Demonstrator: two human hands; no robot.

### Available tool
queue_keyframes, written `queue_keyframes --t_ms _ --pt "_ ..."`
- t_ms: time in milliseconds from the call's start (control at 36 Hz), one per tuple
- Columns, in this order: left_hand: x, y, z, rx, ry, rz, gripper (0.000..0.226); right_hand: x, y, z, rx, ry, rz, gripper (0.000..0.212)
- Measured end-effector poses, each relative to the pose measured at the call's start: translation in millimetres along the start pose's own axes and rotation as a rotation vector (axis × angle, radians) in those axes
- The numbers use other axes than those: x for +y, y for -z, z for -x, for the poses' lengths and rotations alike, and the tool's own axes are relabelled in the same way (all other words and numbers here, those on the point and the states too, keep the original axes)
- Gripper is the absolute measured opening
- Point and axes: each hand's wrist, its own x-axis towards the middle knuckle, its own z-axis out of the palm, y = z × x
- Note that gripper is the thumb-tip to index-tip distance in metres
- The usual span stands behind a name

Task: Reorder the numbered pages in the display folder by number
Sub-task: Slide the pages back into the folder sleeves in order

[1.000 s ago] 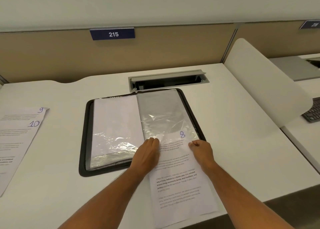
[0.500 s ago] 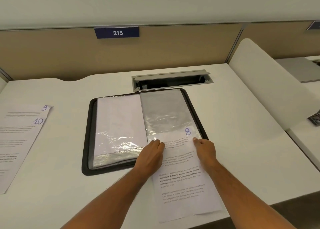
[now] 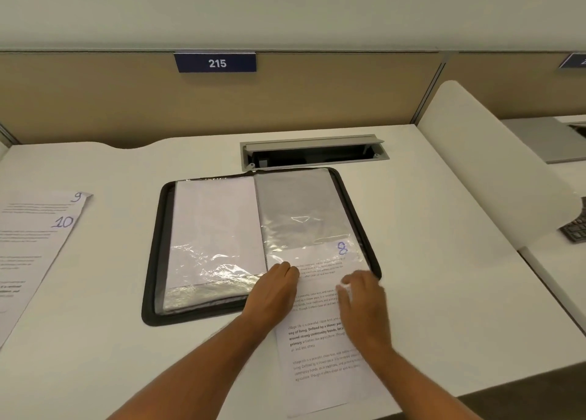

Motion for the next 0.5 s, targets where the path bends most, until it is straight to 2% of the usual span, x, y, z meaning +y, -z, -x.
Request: queue_keyframes --t_ms 56,111,222,361,500 --pt "1.1 -0.6 -1.5 0.002 -0.002 -0.002 0.019 1.2 -11.1 14.5 -0.178 0.177 0.069 0.035" --pt "2.0 -0.5 -2.1 0.002 -0.007 0.005 0.018 2.6 -22.5 22.6 -0.368 0.225 0.147 0.058" --pt "4.0 1.6 -1.6 -0.013 -0.012 0.026 0.022 3.5 -32.0 14.3 -0.608 0.234 0.193 0.069" --pt "5.8 1.3 -0.2 -0.030 0.006 0.038 0.022 6.8 -34.1 -1.0 -0.679 0.282 0.229 0.068" --pt "4.6 -0.7 1.1 -0.050 0.032 0.036 0.014 5.3 -39.6 -11.6 -0.659 0.275 0.225 0.067"
